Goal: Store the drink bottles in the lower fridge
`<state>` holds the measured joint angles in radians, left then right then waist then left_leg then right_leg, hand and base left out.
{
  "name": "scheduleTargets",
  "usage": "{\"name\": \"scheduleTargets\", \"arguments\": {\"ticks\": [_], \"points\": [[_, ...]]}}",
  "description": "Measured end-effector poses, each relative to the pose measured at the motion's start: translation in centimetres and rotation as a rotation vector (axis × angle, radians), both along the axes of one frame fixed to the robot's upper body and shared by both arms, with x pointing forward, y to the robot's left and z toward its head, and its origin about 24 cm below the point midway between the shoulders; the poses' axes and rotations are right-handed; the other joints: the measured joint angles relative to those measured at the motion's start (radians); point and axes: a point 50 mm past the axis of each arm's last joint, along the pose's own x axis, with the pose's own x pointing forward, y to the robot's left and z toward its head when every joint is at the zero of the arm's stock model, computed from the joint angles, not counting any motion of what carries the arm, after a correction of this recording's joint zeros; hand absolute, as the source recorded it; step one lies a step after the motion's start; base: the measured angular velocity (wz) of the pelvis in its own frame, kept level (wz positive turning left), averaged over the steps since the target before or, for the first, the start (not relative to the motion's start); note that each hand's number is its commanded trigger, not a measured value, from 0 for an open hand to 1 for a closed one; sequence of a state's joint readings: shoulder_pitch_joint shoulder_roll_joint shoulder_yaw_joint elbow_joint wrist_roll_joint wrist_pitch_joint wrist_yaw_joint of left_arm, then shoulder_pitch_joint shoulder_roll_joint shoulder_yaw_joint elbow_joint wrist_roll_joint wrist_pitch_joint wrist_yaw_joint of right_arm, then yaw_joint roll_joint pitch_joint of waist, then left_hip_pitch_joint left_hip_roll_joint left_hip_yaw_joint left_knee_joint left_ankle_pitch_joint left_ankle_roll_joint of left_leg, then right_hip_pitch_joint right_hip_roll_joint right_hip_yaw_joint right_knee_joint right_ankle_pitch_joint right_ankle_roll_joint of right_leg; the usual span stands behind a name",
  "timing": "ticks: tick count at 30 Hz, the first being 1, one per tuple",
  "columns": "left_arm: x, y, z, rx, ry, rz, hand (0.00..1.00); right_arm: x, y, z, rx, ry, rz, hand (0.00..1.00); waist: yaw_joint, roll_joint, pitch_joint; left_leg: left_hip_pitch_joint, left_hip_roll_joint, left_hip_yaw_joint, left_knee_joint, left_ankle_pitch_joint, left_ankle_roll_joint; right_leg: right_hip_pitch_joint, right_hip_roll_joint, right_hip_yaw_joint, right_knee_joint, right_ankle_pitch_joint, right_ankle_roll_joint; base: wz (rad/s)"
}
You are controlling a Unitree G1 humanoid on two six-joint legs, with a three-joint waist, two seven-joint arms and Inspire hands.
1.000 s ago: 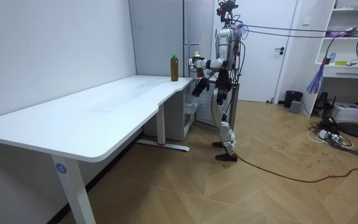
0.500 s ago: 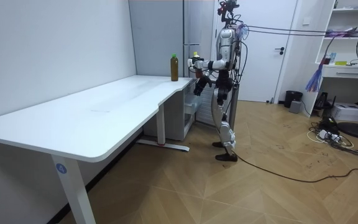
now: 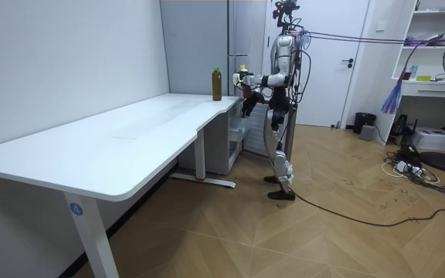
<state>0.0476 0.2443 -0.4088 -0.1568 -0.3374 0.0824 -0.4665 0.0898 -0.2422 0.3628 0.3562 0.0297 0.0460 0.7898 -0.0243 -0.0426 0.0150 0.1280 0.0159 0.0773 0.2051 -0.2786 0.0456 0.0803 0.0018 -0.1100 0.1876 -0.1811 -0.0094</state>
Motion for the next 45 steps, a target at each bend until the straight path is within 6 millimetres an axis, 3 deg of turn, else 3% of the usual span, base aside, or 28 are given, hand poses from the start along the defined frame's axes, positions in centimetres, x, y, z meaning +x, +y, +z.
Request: {"name": "scheduleTargets", "arguments": {"ticks": [11,20,45], "points": [[-0.2,0.5,-1.0,0.005,0.034,0.009,1.0,0.0,-0.5,0.1,-0.017,0.008,0.004,0.0,0.0,0.003,-0.0008,-0.012,-0.002,0.002,0.018,0.0,0.0,-0.014,-0.004,-0.005,0.018,0.0,0.0,0.0],[-1.8,1.4,-3.8,0.065,0.156,-0.018,1.0,0.0,-0.5,0.2,-0.006,0.009,-0.003,0.0,-0.004,0.013,-0.0025,-0.02,-0.002,0.004,0.024,0.0,0.0,-0.027,-0.004,-0.003,0.027,0.0,0.0,0.0],[-2.3,1.8,-4.2,0.093,0.186,-0.084,1.0,0.5,-0.1,1.0,0.036,-0.02,-0.012,0.0,-0.024,0.021,-0.0036,-0.049,-0.004,0.003,0.036,0.0,0.0,-0.053,-0.008,-0.005,0.036,0.0,0.0,0.0]]}}
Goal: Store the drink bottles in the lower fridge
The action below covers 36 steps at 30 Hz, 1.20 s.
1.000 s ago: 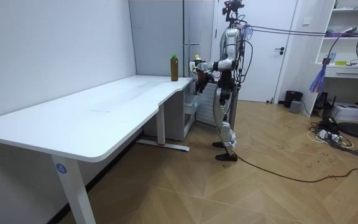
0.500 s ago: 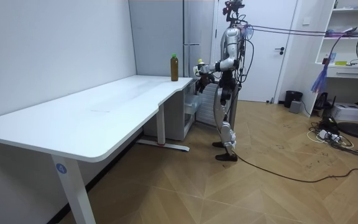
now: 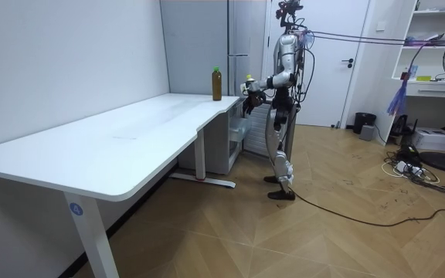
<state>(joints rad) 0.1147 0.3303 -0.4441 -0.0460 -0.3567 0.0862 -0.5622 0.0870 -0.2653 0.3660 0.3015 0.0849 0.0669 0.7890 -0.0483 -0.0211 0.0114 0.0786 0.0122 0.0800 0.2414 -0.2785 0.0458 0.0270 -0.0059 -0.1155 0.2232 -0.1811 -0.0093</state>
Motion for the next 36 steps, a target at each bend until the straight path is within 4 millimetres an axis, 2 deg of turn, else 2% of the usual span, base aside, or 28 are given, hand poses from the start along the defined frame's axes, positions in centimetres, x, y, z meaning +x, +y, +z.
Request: {"name": "scheduleTargets", "arguments": {"ticks": [5,11,15,19,20,21,22,28,33,36], "points": [[0.1,-0.1,0.1,0.001,-0.01,-0.004,1.0,-0.4,-0.1,-0.4,0.118,0.079,-0.053,0.0,0.001,0.003,0.0002,0.011,0.0,-0.001,-0.001,0.0,0.0,0.012,0.0,0.005,-0.003,0.0,0.0,0.0],[0.5,0.0,0.4,-0.014,-0.023,0.022,1.0,-0.9,0.2,-0.4,0.266,0.147,-0.114,0.0,0.002,0.01,0.0041,0.001,0.0,-0.001,-0.004,0.0,0.0,0.005,-0.001,-0.004,-0.002,0.0,0.001,0.01],[0.6,-0.2,0.8,-0.025,-0.039,0.028,1.0,-1.1,0.3,-0.5,0.346,0.205,-0.168,0.0,0.014,0.009,0.0024,0.001,0.001,-0.002,-0.018,0.0,0.0,0.002,0.0,-0.008,0.0,0.0,0.001,0.01],[0.7,-0.2,1.3,-0.031,-0.055,0.03,1.0,-1.5,0.2,-0.7,0.414,0.248,-0.235,0.0,0.028,-0.004,-0.002,0.002,0.001,-0.002,-0.005,0.0,-0.001,0.004,0.001,-0.009,-0.003,0.0,0.001,0.0],[0.8,-0.2,1.3,-0.031,-0.056,0.033,1.0,-1.5,0.3,-0.8,0.421,0.253,-0.245,0.07,0.028,-0.006,-0.0019,0.003,0.001,-0.002,-0.005,0.0,-0.001,0.005,0.001,-0.009,-0.004,0.0,0.001,0.0],[0.8,-0.1,1.3,-0.031,-0.057,0.037,1.0,-1.5,0.3,-0.8,0.43,0.26,-0.254,0.69,0.028,-0.011,-0.0021,0.004,0.001,-0.003,-0.005,0.0,-0.001,0.006,0.001,-0.01,-0.005,0.0,0.001,0.0],[0.8,-0.1,1.3,-0.032,-0.054,0.041,1.0,-1.6,0.3,-1.0,0.444,0.276,-0.271,1.0,0.028,-0.015,-0.003,0.005,0.001,-0.002,-0.005,0.0,-0.001,0.007,0.0,-0.01,-0.006,0.0,0.001,0.0],[0.9,-0.2,1.3,-0.038,-0.041,0.064,1.0,-1.8,0.5,-1.3,0.469,0.31,-0.332,1.0,0.026,-0.018,-0.0035,0.003,-0.002,-0.001,-0.005,0.0,-0.001,0.014,-0.002,-0.01,-0.021,0.003,0.004,0.0],[1.0,-0.4,1.3,-0.061,-0.025,0.078,1.0,-1.8,0.5,-1.3,0.464,0.305,-0.336,1.0,0.027,-0.006,0.0034,0.003,-0.002,-0.002,-0.005,0.0,-0.001,0.015,-0.002,-0.012,-0.021,0.003,0.004,0.01],[1.1,-0.3,1.2,-0.096,0.023,0.118,1.0,-1.9,0.6,-1.3,0.46,0.299,-0.324,1.0,0.027,0.001,0.0028,0.002,-0.002,-0.002,-0.005,0.001,-0.001,0.012,-0.001,-0.011,-0.019,0.003,0.004,0.0]]}}
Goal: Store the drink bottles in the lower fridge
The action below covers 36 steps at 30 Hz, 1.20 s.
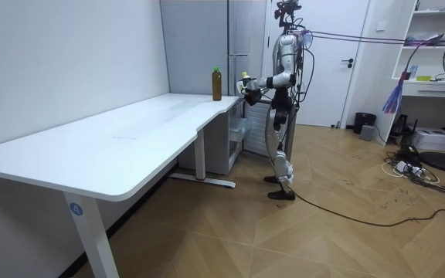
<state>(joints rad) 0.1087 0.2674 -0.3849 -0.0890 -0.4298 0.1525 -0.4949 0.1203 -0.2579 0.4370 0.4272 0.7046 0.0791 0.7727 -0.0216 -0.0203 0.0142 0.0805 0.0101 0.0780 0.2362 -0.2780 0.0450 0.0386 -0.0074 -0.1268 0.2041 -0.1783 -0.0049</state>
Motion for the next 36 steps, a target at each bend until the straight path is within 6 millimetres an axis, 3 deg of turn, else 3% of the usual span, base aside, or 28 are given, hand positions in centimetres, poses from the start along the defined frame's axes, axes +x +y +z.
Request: {"name": "scheduleTargets", "arguments": {"ticks": [5,6,7,8,9,36], "points": [[0.0,-0.3,0.0,-0.018,0.007,0.006,0.98,0.1,0.2,0.1,0.011,-0.004,0.0,1.0,0.0,0.005,-0.0043,0.002,0.0,0.0,0.0,0.0,0.0,0.001,0.0,0.001,0.0,0.0,0.0,0.0],[0.0,-0.3,0.0,-0.018,0.009,0.008,0.78,0.1,0.2,0.1,0.011,-0.005,0.0,1.0,-0.001,0.005,-0.0042,0.001,0.0,0.0,0.0,0.0,0.0,0.0,0.0,0.001,0.0,0.0,0.0,0.0],[0.0,-0.3,0.0,-0.021,0.01,0.01,0.49,0.1,0.3,0.1,0.012,-0.006,0.0,1.0,-0.001,0.005,-0.0042,0.001,0.0,0.0,0.0,0.0,0.0,0.0,0.0,0.001,0.0,0.0,0.0,0.0],[0.0,-0.4,0.1,-0.037,0.016,0.018,0.08,0.1,0.3,0.1,0.011,-0.007,0.001,1.0,-0.001,0.005,-0.0042,0.001,0.0,0.0,0.0,0.0,0.0,0.0,0.0,0.0,0.0,0.0,0.0,0.0],[0.1,-0.5,0.1,-0.051,0.021,0.035,0.0,0.1,0.3,0.1,0.018,-0.008,-0.004,1.0,0.0,0.005,-0.0042,0.001,0.0,0.0,0.0,0.0,0.0,0.0,0.0,0.001,0.0,0.0,0.0,0.0],[0.8,-0.1,0.7,-0.057,0.004,0.074,0.0,-0.5,1.4,0.1,0.107,0.05,0.014,1.0,-0.004,0.004,-0.0039,-0.008,0.0,0.0,0.001,0.0,0.0,-0.006,-0.001,-0.003,0.001,0.0,0.0,0.0]]}}
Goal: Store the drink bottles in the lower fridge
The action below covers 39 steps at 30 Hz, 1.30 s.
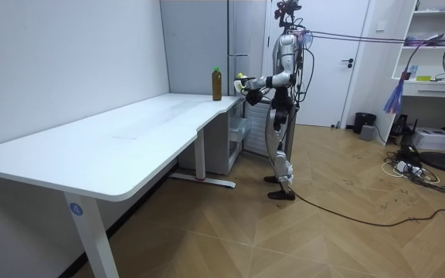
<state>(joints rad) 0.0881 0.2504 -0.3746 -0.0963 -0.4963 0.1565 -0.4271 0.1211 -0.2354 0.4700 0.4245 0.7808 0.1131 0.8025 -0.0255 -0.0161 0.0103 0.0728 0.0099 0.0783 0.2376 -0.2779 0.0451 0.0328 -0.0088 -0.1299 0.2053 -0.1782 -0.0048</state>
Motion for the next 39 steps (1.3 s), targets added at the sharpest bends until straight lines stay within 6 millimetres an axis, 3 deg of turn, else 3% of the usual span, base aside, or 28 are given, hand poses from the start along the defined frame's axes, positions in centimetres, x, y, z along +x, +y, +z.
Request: {"name": "scheduleTargets", "arguments": {"ticks": [11,19,25,28,29,30,35,39], "points": [[0.2,0.7,3.2,0.031,-0.144,-0.023,0.0,-0.2,-1.0,0.2,0.005,-0.017,0.038,1.0,-0.025,0.022,0.0017,-0.002,0.0,-0.003,0.005,0.0,0.0,0.001,-0.002,0.001,-0.002,0.0,0.0,0.01],[0.7,1.3,8.0,-0.036,-0.349,-0.001,0.0,-1.1,-2.0,-0.5,-0.018,0.031,0.03,1.0,-0.017,0.033,0.0085,0.017,0.0,-0.008,0.0,0.0,0.0,0.018,-0.002,-0.009,-0.002,0.0,0.0,0.01],[1.1,1.5,11.0,-0.101,-0.484,0.016,0.0,-2.2,-2.8,-1.1,-0.079,0.052,0.048,1.0,0.013,0.035,0.0073,0.015,0.001,-0.003,-0.002,0.0,0.0,0.017,-0.002,-0.01,-0.001,0.0,0.0,0.0],[0.6,2.3,14.0,-0.2,-0.626,0.066,0.0,-2.9,-3.4,-1.4,-0.126,0.07,0.052,1.0,0.034,0.042,0.0007,0.027,0.0,-0.004,-0.015,0.0,0.001,0.021,-0.001,-0.01,-0.001,0.0,0.0,0.0],[0.5,2.7,15.0,-0.227,-0.683,0.085,0.0,-3.0,-3.6,-1.5,-0.142,0.073,0.049,1.0,0.042,0.045,-0.0056,0.031,0.0,-0.006,-0.013,0.001,0.001,0.027,-0.002,-0.01,-0.002,0.0,0.0,0.0],[0.5,3.1,15.6,-0.243,-0.726,0.104,0.0,-3.1,-4.0,-1.6,-0.154,0.077,0.035,1.0,0.056,0.048,-0.0056,0.045,0.0,-0.007,-0.013,0.001,0.001,0.041,-0.001,-0.01,-0.005,0.0,0.0,0.0],[0.6,5.5,17.0,-0.266,-0.798,0.24,0.0,-3.2,-5.6,-1.7,-0.199,0.076,-0.078,1.0,0.07,0.046,-0.0063,0.062,0.0,-0.01,-0.016,0.001,0.001,0.055,-0.003,-0.01,-0.002,0.0,0.001,0.01],[0.5,7.6,18.1,-0.247,-0.85,0.386,0.0,-5.2,-7.0,-2.3,-0.229,0.142,-0.172,1.0,0.108,0.037,-0.0101,0.061,-0.001,-0.01,-0.027,0.001,0.001,0.056,-0.001,-0.01,-0.005,0.0,0.001,-0.02]]}}
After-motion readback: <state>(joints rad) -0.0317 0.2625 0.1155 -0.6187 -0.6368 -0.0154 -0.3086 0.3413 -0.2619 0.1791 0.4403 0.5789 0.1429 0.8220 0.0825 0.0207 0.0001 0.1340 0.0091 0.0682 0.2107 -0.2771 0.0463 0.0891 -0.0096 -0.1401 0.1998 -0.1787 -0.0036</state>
